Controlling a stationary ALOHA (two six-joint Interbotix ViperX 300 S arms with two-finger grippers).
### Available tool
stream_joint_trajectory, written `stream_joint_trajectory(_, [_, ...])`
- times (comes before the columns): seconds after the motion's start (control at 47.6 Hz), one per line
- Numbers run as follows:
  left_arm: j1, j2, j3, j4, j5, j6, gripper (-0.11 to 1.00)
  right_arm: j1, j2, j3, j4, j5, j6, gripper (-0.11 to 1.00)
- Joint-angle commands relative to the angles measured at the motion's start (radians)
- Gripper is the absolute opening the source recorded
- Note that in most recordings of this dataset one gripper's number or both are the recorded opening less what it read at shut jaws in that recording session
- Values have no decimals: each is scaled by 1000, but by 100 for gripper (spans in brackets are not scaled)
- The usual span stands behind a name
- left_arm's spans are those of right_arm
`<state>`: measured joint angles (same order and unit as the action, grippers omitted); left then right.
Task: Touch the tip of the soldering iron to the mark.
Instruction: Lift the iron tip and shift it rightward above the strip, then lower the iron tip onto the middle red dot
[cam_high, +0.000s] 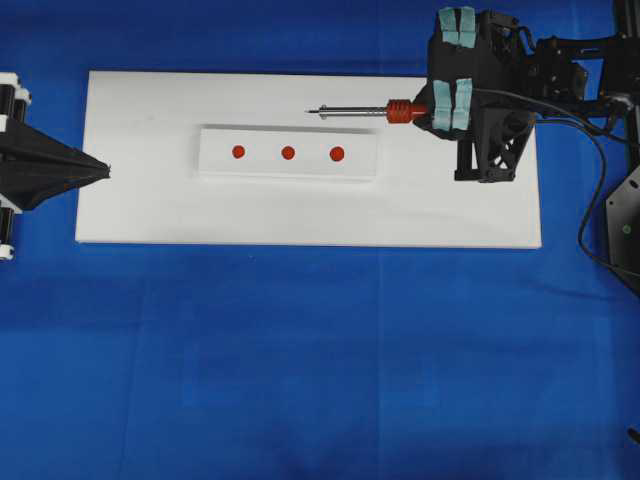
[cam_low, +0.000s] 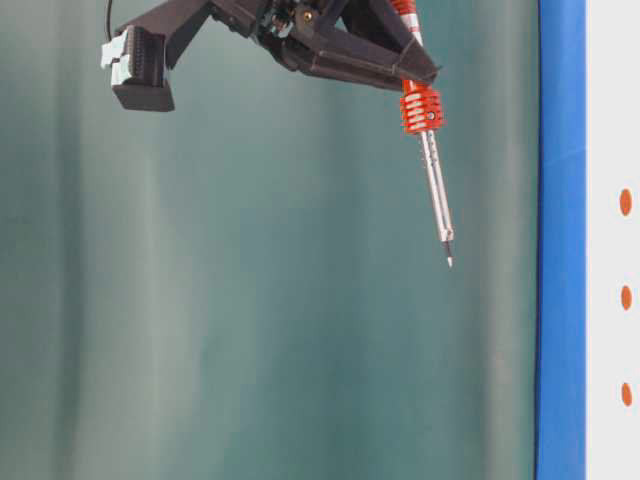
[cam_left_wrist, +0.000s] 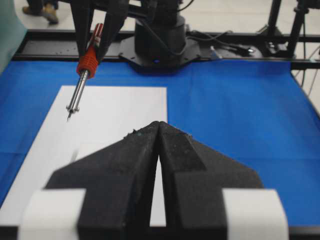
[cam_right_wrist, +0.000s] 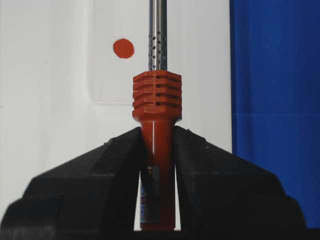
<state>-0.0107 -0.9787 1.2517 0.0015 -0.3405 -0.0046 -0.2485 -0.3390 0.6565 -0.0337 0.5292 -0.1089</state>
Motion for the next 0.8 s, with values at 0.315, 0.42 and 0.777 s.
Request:
stream_joint_trajectory(0.315, [2, 3, -11, 2, -9, -2, 0, -3, -9, -11, -5, -9, 3, 6])
stream_joint_trajectory(0.42, [2, 3, -12, 2, -9, -2, 0, -3, -11, -11, -5, -9, 3, 6])
stream_joint_trajectory(0.777, [2, 3, -11, 2, -9, -2, 0, -3, 3, -11, -5, -11, 5, 6])
